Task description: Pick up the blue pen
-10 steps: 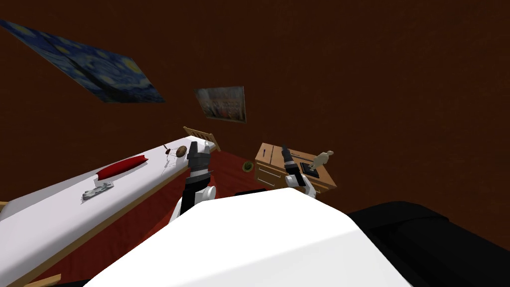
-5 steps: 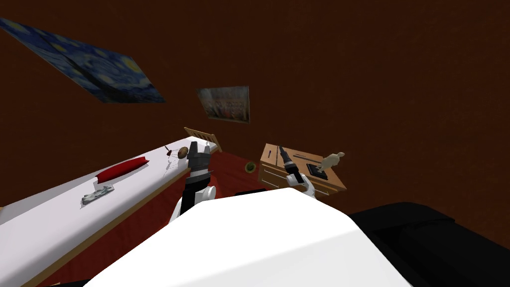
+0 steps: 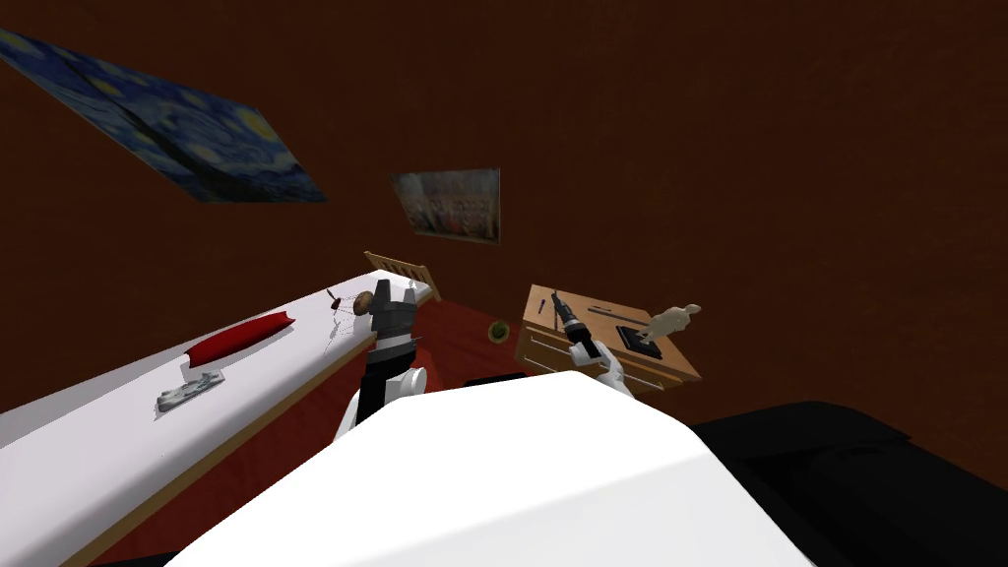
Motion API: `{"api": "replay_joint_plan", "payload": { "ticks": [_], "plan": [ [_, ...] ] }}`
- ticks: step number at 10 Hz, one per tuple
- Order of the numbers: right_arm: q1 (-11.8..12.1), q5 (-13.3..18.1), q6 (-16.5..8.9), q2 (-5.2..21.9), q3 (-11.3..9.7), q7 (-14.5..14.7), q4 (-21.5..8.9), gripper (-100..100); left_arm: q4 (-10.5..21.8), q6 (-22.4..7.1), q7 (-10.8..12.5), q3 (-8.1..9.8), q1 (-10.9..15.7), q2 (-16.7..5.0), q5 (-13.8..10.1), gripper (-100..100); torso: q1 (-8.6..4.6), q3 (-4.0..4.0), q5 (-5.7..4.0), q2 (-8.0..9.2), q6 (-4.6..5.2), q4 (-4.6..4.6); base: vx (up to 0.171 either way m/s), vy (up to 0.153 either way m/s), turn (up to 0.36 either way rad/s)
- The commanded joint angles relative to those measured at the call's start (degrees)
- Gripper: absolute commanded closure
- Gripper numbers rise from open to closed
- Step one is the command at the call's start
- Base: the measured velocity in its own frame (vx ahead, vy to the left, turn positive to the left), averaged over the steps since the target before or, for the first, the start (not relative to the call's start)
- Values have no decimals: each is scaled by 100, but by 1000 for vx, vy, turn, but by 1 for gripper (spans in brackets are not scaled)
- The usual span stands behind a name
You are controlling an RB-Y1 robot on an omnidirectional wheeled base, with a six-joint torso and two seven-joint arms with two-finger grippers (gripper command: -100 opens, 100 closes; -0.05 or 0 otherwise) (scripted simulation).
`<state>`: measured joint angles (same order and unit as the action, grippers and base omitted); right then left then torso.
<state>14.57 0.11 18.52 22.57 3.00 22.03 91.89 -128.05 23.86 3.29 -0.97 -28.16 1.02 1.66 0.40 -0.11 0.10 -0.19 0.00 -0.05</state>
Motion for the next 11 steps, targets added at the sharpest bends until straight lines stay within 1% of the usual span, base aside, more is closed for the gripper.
{"api": "replay_joint_plan", "payload": {
  "ticks": [1,2,3,4,5,6,7,8,9,10,11],
  "plan": [
    [-95,32,-112,202,5,184,-286,-100,0,0,0,0,0,0,0,0,0,0,0,0,0,0,76,171,-25],
    [-95,32,-112,202,5,184,-409,-100,0,0,0,0,0,0,0,0,15,-5,4,-9,1,-2,59,122,-15],
    [-185,57,-190,328,6,304,-577,-100,0,0,0,0,0,0,0,0,4,-3,3,-5,1,-2,56,116,-8],
    [-185,57,-190,328,6,304,-682,-100,0,0,0,0,0,0,0,0,0,-3,2,-5,1,-1,36,97,-7],
    [-274,81,-267,454,7,422,-887,-100,0,0,0,0,0,0,0,0,-7,0,0,2,1,0,42,108,-11],
    [-362,106,-345,579,8,539,-1086,-100,0,0,0,0,0,0,0,0,-5,0,0,1,1,0,77,180,-19],
    [-362,106,-345,579,8,539,-1225,-100,0,0,0,0,0,0,0,0,18,-5,5,-9,0,-1,62,144,-14],
    [-449,130,-421,702,9,653,-1364,-100,0,0,0,0,0,0,0,0,9,-4,4,-5,2,-2,51,125,-13],
    [-449,130,-421,702,9,653,-1494,-100,0,0,0,0,0,0,0,0,4,-2,3,-4,0,-1,39,87,-5],
    [-535,153,-496,824,10,765,-1673,-100,0,0,0,0,0,0,0,0,-11,0,0,1,1,0,37,80,-11],
    [-619,176,-570,944,10,873,-1949,-100,0,0,0,0,0,0,0,0,-15,1,-2,1,1,0,51,131,-14]
  ]
}}
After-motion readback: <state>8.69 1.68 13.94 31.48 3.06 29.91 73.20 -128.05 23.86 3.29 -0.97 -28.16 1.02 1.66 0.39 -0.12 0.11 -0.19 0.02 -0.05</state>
